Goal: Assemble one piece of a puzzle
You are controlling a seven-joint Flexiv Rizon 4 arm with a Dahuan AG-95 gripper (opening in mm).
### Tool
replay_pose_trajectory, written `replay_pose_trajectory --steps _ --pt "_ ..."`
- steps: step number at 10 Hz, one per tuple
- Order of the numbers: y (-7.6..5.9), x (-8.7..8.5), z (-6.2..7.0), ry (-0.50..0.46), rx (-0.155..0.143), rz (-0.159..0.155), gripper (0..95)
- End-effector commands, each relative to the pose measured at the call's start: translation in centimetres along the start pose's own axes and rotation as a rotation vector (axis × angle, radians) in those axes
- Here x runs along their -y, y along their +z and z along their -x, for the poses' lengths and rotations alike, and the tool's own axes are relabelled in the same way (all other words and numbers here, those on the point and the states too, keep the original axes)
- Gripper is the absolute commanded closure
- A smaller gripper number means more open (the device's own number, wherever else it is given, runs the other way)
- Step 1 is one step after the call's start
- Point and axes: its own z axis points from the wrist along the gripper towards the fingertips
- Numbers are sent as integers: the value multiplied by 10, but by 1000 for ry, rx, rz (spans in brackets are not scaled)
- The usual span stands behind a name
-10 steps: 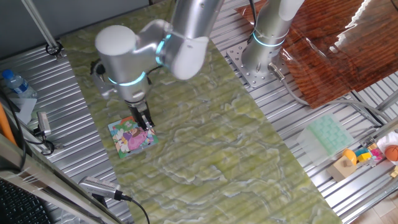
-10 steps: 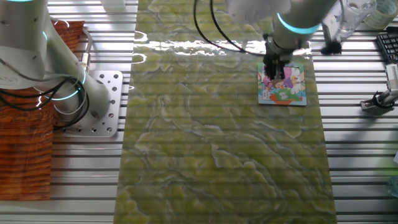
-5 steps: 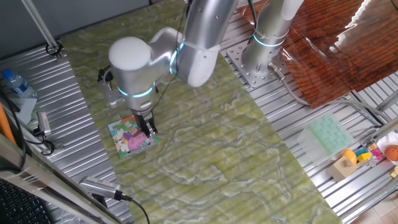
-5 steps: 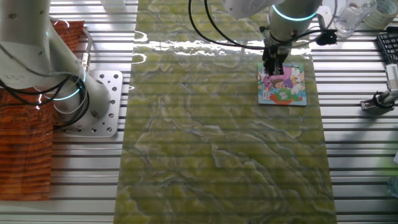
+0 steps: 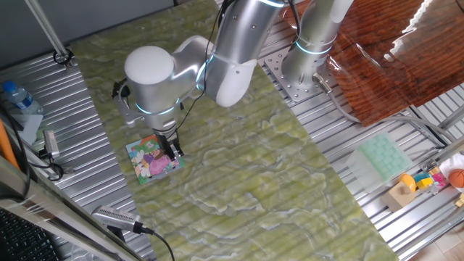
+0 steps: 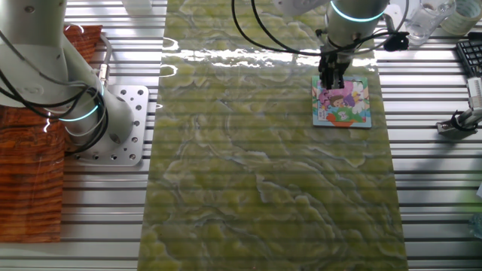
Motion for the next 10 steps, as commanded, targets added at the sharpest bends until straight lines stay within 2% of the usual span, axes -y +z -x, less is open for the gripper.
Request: replay_pose_trajectory --steps 1,10 --pt "3 -1 -1 5 -4 2 950" --pt "8 -2 -1 8 -11 0 950"
